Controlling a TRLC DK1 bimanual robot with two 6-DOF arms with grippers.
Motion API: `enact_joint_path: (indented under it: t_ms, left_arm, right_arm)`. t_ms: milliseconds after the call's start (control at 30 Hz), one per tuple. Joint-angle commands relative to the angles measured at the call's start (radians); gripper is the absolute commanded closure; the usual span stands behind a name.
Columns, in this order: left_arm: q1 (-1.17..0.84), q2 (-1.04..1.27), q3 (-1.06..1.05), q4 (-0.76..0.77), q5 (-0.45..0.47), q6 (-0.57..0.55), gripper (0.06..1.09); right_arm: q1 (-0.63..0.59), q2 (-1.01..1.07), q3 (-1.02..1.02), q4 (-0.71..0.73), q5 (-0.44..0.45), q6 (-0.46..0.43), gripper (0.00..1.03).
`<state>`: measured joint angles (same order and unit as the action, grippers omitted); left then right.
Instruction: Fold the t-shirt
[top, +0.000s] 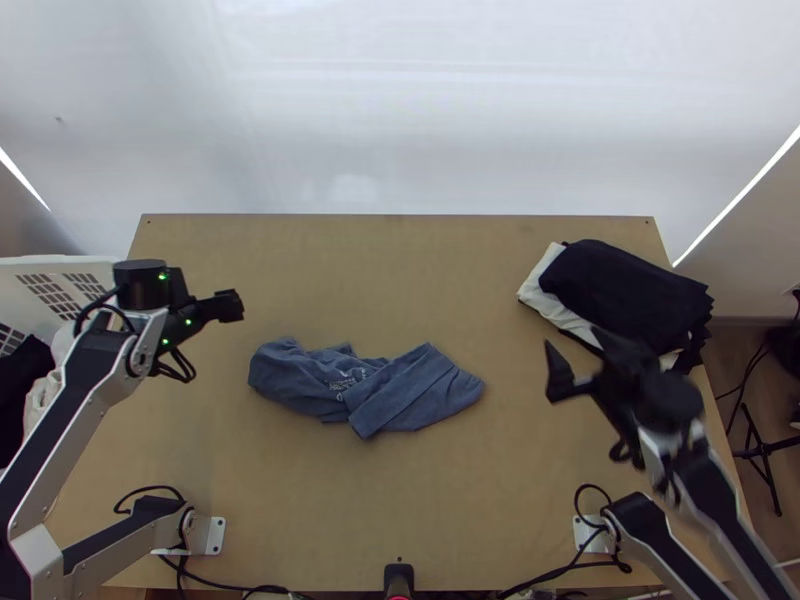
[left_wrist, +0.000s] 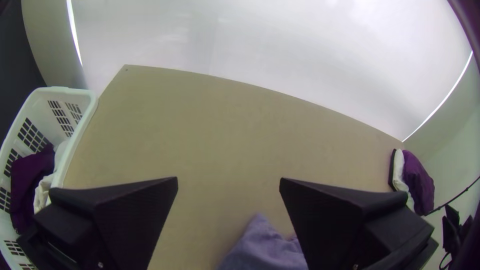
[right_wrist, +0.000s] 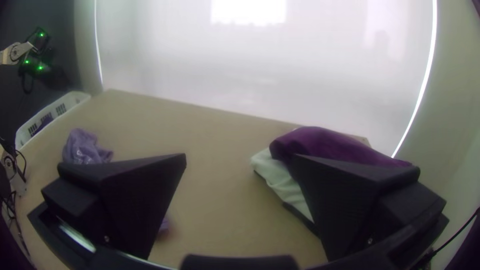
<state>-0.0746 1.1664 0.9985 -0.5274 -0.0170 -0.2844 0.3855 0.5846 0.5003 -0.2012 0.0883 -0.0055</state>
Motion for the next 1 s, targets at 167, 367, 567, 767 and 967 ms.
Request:
enact_joint_path:
  t_ms: [167, 367, 567, 767, 967]
  left_arm:
    - [-0.056, -0.028, -0.064, 0.070, 0.000, -0.030, 0.10]
    - [-0.025, -0.065, -0.072, 0.070, -0.005, -0.013, 0.10]
    - [0.035, -0.105, -0.089, 0.070, -0.040, 0.077, 0.10]
    - [0.171, -0.129, -0.083, 0.070, -0.057, 0.129, 0.10]
    - [0.279, -0.160, -0.084, 0.058, -0.057, 0.156, 0.10]
  right_arm:
    - [0.263, 0.659, 0.636, -0.372, -0.001, 0.044, 0.04]
    - [0.354, 0.853, 0.788, -0.478, -0.032, 0.016, 0.04]
    - [0.440, 1.003, 0.934, -0.553, -0.237, 0.019, 0.05]
    - [0.596, 1.187, 1.129, -0.596, -0.265, -0.031, 0.10]
    - [0.639, 1.350, 1.259, -0.596, -0.274, -0.044, 0.19]
